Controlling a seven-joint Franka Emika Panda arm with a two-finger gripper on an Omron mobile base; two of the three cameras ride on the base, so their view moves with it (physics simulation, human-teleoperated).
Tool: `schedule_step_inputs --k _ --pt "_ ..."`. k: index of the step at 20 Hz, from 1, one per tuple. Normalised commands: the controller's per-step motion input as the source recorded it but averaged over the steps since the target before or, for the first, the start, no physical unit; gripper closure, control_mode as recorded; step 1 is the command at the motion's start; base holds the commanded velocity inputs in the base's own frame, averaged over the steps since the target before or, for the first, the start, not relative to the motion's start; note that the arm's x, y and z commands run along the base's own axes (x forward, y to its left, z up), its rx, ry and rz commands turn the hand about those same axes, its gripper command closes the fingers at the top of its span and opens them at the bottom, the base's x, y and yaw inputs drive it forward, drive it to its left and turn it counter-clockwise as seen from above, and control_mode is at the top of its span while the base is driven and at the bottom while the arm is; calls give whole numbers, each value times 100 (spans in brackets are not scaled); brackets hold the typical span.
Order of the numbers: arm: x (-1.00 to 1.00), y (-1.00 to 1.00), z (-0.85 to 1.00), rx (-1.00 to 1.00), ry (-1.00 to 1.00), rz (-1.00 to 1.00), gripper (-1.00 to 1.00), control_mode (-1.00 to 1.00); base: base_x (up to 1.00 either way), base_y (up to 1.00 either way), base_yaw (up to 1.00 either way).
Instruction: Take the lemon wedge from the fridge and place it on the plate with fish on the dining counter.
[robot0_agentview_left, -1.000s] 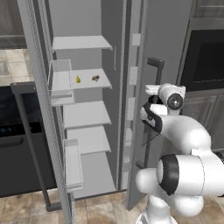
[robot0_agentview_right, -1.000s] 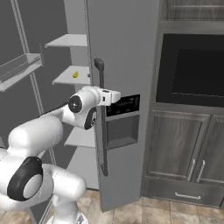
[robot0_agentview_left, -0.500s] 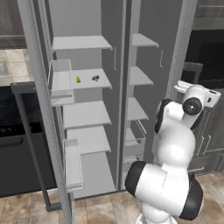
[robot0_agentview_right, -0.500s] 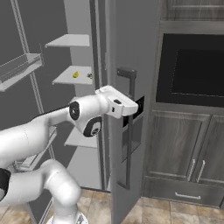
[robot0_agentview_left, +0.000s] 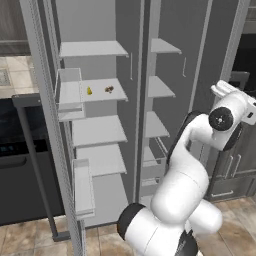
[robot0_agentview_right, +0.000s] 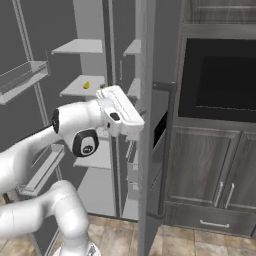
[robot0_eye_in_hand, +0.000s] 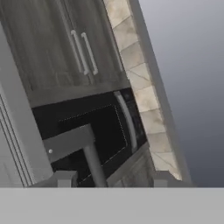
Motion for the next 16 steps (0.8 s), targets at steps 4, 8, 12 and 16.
schedule_step_inputs --k 4,8,12,16 --pt "-18 100 0 4 -18 -6 -100 -100 0 0 0" --pt "12 100 10 5 -8 -13 -100 -100 0 0 0" --pt "79 74 7 2 21 -13 -100 -100 0 0 0" --pt "100 22 0 0 20 -8 -100 -100 0 0 0"
